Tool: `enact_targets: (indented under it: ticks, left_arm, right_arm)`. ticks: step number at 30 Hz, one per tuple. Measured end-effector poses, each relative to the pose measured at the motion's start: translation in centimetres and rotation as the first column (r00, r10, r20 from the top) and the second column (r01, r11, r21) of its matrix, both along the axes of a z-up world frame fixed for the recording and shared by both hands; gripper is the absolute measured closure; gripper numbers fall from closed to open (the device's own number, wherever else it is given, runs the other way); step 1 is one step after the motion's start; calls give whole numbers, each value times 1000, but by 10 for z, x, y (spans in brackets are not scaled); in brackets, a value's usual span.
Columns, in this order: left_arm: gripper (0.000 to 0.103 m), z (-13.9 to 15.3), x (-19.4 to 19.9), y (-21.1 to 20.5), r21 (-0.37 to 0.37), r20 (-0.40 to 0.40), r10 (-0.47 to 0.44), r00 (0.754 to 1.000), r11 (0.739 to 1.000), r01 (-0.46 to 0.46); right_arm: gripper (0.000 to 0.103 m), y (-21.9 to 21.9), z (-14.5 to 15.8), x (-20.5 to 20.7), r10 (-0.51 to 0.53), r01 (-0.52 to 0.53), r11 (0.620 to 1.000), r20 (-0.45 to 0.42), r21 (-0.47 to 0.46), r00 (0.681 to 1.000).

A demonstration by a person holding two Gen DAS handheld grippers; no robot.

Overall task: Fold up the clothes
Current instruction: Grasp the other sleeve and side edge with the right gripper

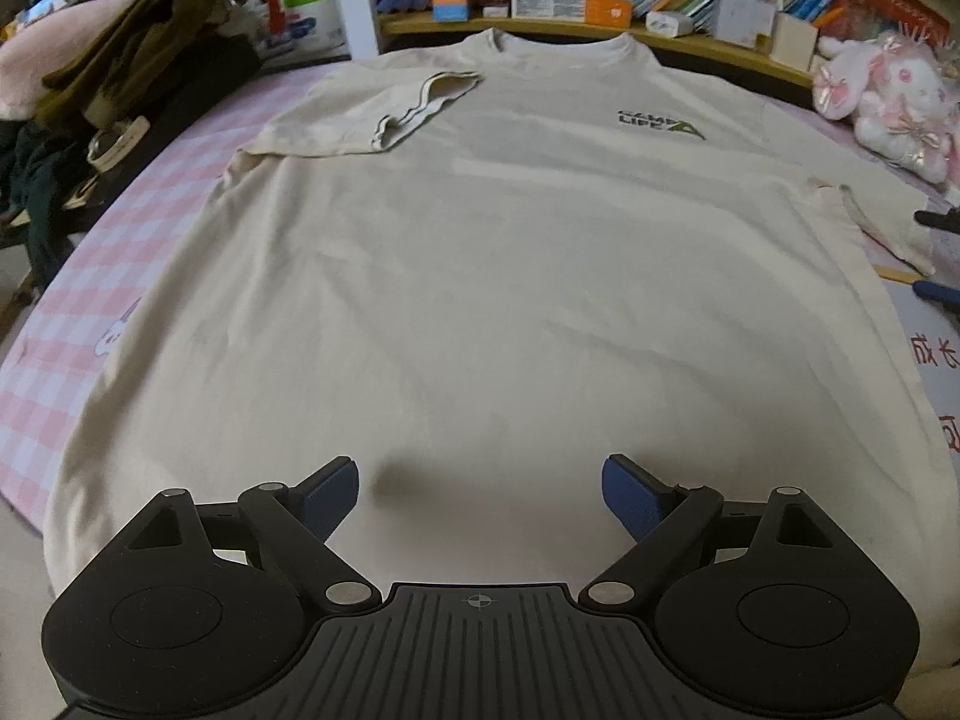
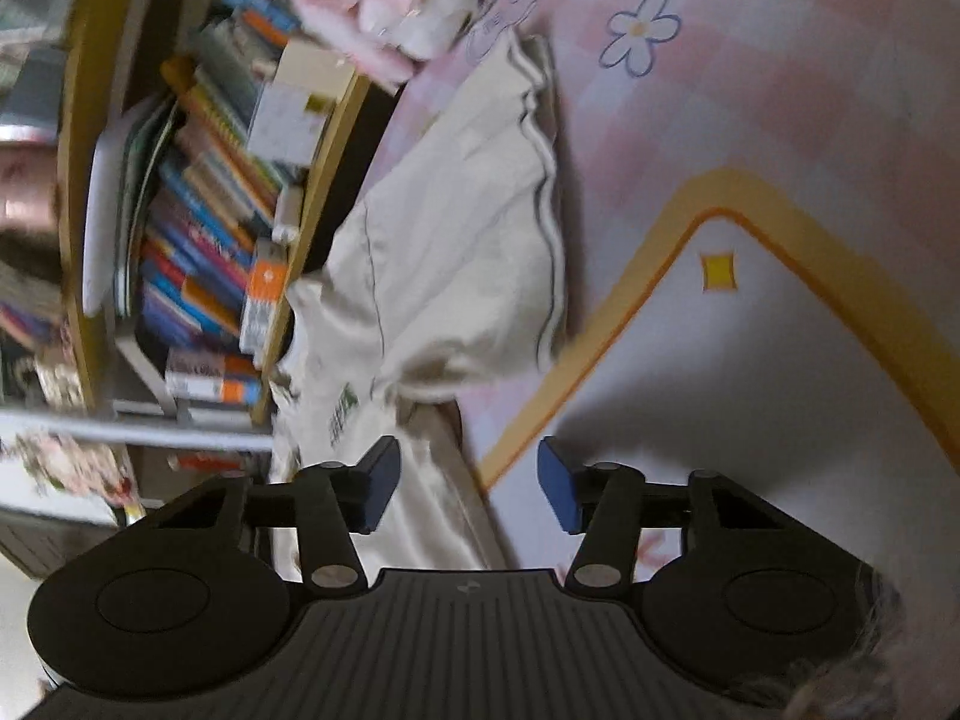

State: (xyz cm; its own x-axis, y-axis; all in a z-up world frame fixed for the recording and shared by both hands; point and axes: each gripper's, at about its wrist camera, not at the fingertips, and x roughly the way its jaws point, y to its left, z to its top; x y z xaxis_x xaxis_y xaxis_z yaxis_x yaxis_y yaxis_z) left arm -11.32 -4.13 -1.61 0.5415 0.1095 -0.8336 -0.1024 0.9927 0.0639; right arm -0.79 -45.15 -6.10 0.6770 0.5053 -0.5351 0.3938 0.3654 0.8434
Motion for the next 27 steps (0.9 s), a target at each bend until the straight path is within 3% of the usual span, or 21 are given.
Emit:
enact_targets:
  ticks: [7, 14, 16, 20, 27]
  left_arm:
    - [12, 0, 1, -14, 29, -17, -15, 1000, 999, 15]
    - [12, -1, 5, -21, 40, -26, -30, 999, 999, 31]
    - [12, -1, 6, -21, 41, -26, -35, 999, 999, 36]
    - [12, -1, 9, -21, 40, -25, -40, 999, 998, 41]
    - [12, -2, 8, -12, 26, -8, -33, 999, 999, 33]
  right_arm:
    - [55, -35, -10, 15, -142, 142, 989, 5, 47, 990]
    - [59, -33, -15, 28, -114, 114, 992, -7, 60, 993]
    - [65, -31, -16, 30, -110, 111, 992, -15, 54, 994]
    - [96, -31, -11, 33, -97, 97, 995, -29, -18, 995]
    - [100, -22, 16, 47, -56, 57, 979, 9, -197, 998]
